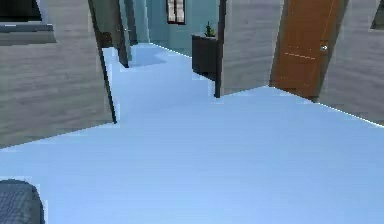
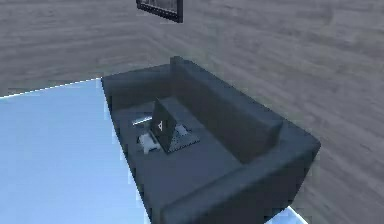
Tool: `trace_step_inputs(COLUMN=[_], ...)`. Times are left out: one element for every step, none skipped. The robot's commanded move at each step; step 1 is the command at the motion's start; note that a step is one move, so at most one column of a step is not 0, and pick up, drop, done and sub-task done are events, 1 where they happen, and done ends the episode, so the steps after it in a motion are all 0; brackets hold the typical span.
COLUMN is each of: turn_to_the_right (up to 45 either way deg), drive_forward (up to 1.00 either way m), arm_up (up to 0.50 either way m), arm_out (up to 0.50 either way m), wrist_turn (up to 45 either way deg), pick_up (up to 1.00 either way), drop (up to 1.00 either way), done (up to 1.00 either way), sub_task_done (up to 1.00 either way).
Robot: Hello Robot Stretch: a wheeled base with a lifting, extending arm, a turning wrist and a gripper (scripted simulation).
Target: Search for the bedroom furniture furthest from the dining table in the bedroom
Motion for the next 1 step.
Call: trace_step_inputs(turn_to_the_right=[-15.0], drive_forward=[0.0], arm_up=[0.0], arm_out=[0.0], wrist_turn=[0.0], pick_up=[0.0], drop=[0.0], done=[0.0], sub_task_done=[0.0])
